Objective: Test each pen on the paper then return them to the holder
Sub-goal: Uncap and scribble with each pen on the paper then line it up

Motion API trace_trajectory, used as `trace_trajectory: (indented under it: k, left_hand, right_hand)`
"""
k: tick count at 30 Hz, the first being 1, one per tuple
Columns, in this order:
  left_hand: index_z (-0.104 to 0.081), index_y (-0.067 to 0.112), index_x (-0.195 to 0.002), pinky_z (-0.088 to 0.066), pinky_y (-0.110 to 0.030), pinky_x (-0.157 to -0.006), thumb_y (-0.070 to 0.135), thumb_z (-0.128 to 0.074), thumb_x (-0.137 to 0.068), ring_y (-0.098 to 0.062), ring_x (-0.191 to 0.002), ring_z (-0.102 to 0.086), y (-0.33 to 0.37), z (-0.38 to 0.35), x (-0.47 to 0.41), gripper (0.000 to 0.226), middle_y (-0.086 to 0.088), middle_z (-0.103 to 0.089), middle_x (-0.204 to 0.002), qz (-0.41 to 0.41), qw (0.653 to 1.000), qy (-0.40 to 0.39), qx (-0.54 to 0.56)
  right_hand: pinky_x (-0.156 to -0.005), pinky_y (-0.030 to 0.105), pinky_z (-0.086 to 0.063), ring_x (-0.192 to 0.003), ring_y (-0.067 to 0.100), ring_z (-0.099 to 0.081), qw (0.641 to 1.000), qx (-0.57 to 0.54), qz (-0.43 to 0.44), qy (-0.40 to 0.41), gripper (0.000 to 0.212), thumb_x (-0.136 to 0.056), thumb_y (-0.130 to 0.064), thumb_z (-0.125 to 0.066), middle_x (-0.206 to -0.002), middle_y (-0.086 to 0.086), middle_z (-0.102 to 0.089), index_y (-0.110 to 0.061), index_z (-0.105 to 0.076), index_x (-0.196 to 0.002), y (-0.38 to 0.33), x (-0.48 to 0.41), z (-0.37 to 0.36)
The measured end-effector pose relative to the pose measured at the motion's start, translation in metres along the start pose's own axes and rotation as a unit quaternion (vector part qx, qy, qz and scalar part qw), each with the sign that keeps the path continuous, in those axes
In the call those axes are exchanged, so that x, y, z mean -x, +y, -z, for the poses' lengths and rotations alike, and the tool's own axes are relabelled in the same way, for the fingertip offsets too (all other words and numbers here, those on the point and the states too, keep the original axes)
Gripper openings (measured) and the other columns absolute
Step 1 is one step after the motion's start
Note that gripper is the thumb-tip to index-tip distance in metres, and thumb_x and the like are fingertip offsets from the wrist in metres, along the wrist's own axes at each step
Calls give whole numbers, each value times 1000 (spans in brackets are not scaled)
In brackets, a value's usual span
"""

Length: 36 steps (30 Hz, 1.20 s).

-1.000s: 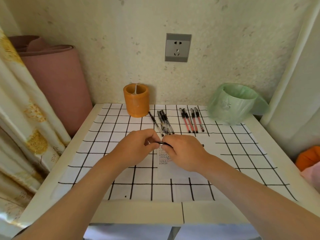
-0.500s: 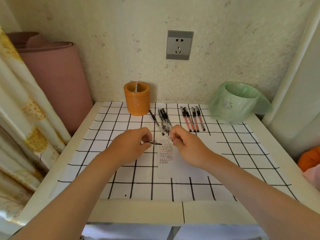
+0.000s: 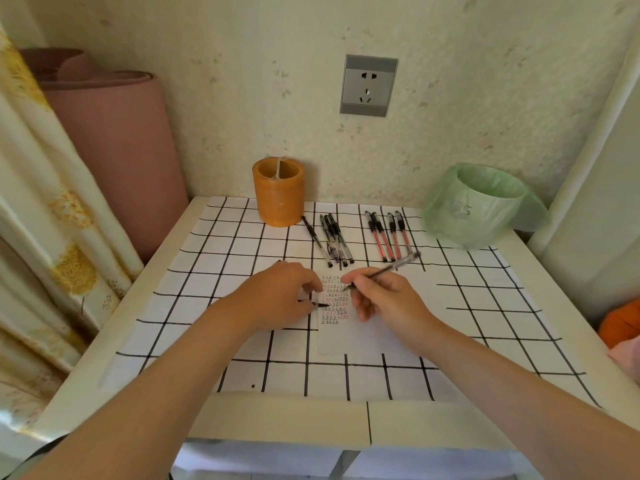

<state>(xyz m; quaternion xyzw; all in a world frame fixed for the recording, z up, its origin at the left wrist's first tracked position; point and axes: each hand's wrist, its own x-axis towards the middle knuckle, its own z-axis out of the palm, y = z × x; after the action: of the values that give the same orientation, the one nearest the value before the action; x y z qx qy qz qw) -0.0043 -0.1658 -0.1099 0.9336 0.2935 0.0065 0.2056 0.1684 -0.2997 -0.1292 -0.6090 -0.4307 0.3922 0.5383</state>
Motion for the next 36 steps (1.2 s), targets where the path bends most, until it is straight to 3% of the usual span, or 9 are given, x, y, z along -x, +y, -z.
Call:
trace_trajectory:
  k: [3, 6, 10, 13, 17, 21, 26, 32, 36]
  left_hand:
    - [-54, 34, -134, -36, -32, -108, 40, -66, -89, -9, -129, -36, 1, -4, -2, 48, 13, -48, -134, -35, 999, 4, 18]
    - [-41, 32, -148, -20, -27, -111, 57, -70, -82, -11, -144, -16, 5, -7, -3, 76, 13, -28, -155, -46, 998, -32, 8]
    - [-24, 32, -156, -11, -34, -120, 66, -69, -77, -9, -150, -1, 3, -14, -5, 98, 13, -4, -165, -37, 995, -88, -35]
    - [-22, 31, -157, -10, -34, -121, 67, -69, -77, -10, -151, -1, 2, -15, -5, 99, 12, -3, -166, -39, 994, -90, -49]
    - [-22, 28, -157, -15, -35, -120, 68, -70, -74, -12, -150, -6, 3, -16, -7, 104, 9, -8, -165, -46, 994, -78, -55]
    - [-17, 28, -158, -14, -37, -121, 68, -70, -75, -13, -150, -6, 5, -14, -6, 106, 9, -7, -165, -41, 994, -87, -52]
    - [-18, 28, -157, -16, -39, -120, 69, -66, -78, -13, -149, -8, 9, -14, -4, 101, 9, -9, -165, -46, 994, -74, -67]
    - [-21, 30, -157, -16, -39, -120, 68, -68, -76, -13, -148, -8, 9, -15, -5, 101, 9, -10, -164, -42, 995, -75, -59]
    - [-21, 30, -156, -17, -39, -119, 69, -68, -75, -13, -148, -9, 8, -16, -6, 101, 10, -11, -163, -43, 995, -70, -60]
  right_hand:
    - [-43, 28, -40, -54, 23, -55, 999, -11, -9, 38, 23, -100, -12, -51, -69, 9, -65, -9, -73, -96, 2, 1, -3]
    - [-39, 26, -39, -51, 26, -59, 999, 11, -18, 44, 19, -96, -3, -53, -69, 12, -69, -8, -71, -92, 3, 1, -4]
    - [-39, 25, -42, -45, 13, -59, 998, 62, -1, 20, 12, -86, 7, -62, -67, 14, -67, -4, -65, -88, 1, 2, -5]
    - [-46, 23, -49, -49, 15, -63, 993, 110, 33, 4, 11, -81, 6, -69, -65, 10, -68, -4, -64, -81, 5, 4, -3]
    - [-52, 27, -50, -62, 25, -63, 977, 192, 85, -20, 20, -73, -3, -72, -71, 6, -66, -19, -61, -68, 16, 2, -4]
    - [-51, 27, -44, -60, 22, -58, 977, 195, 82, -30, 18, -70, -7, -68, -67, 2, -61, -20, -56, -65, 18, 1, -4]
    - [-50, 23, -41, -59, 7, -53, 978, 193, 80, -29, 22, -72, -5, -68, -65, -5, -57, -21, -53, -64, 17, 1, -5]
    - [-51, 28, -48, -67, 20, -64, 972, 218, 84, -24, 17, -72, -8, -69, -69, -1, -62, -19, -56, -67, 19, 0, -5]
    - [-52, 24, -46, -63, 17, -61, 971, 222, 86, -33, 25, -72, -4, -69, -66, -6, -59, -24, -55, -66, 19, 0, -6]
